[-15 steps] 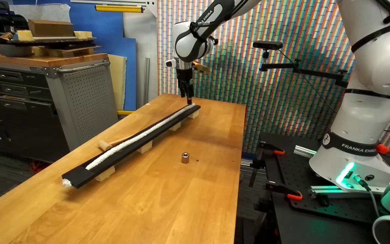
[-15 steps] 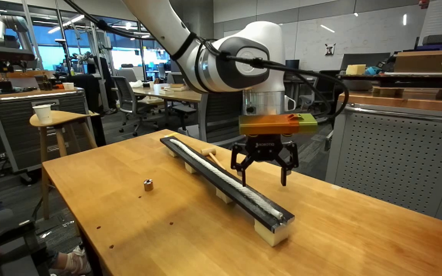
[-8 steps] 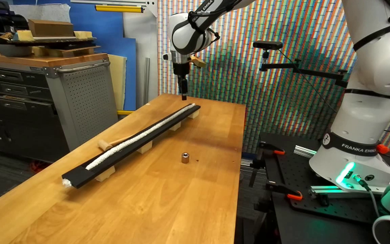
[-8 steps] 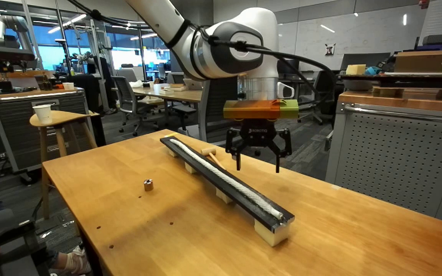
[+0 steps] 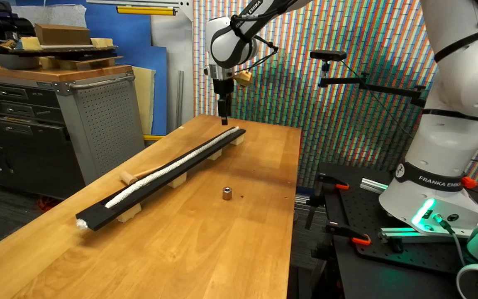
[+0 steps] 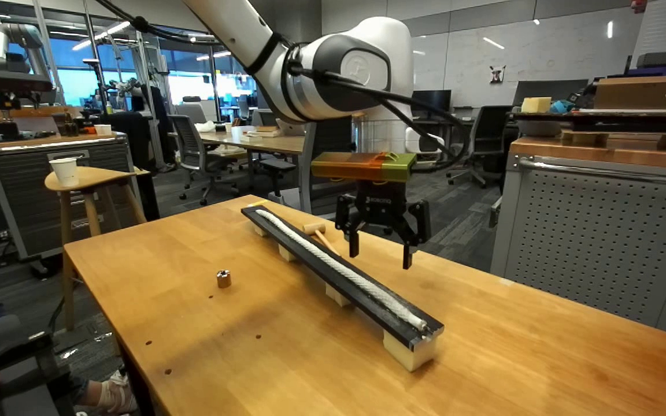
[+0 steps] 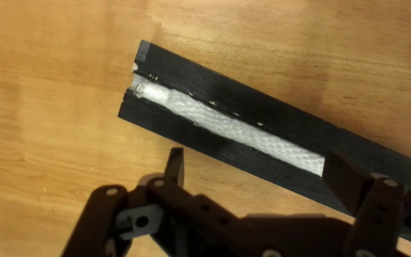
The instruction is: Straighten the white rope on the black object.
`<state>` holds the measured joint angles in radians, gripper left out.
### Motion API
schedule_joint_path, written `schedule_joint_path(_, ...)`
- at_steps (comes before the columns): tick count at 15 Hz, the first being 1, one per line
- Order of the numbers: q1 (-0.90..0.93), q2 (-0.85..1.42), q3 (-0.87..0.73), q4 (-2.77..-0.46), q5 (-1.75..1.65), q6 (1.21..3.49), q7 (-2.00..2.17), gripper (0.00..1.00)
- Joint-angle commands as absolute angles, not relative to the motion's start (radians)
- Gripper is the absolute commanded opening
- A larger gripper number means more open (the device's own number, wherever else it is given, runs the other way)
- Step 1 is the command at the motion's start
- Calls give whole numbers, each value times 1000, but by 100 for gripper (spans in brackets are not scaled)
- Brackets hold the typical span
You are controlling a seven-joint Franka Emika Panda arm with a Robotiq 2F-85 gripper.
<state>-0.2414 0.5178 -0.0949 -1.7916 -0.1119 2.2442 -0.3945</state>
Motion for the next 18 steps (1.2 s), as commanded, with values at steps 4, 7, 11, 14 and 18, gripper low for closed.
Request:
schedule_joint_path(4, -207, 503, -123, -1810, -114, 2184, -166, 100)
schedule_joint_path(7, -202, 496, -123, -1831, -115, 2178, -114, 100)
schedule_joint_path(11, -197, 478, -121, -1864, -109, 2180, -74, 100)
schedule_joint_path(14, -207, 518, -113, -1837, -104, 2197, -100, 100)
schedule_joint_path(18, -207, 524, -113, -1837, -104, 2197, -100, 100)
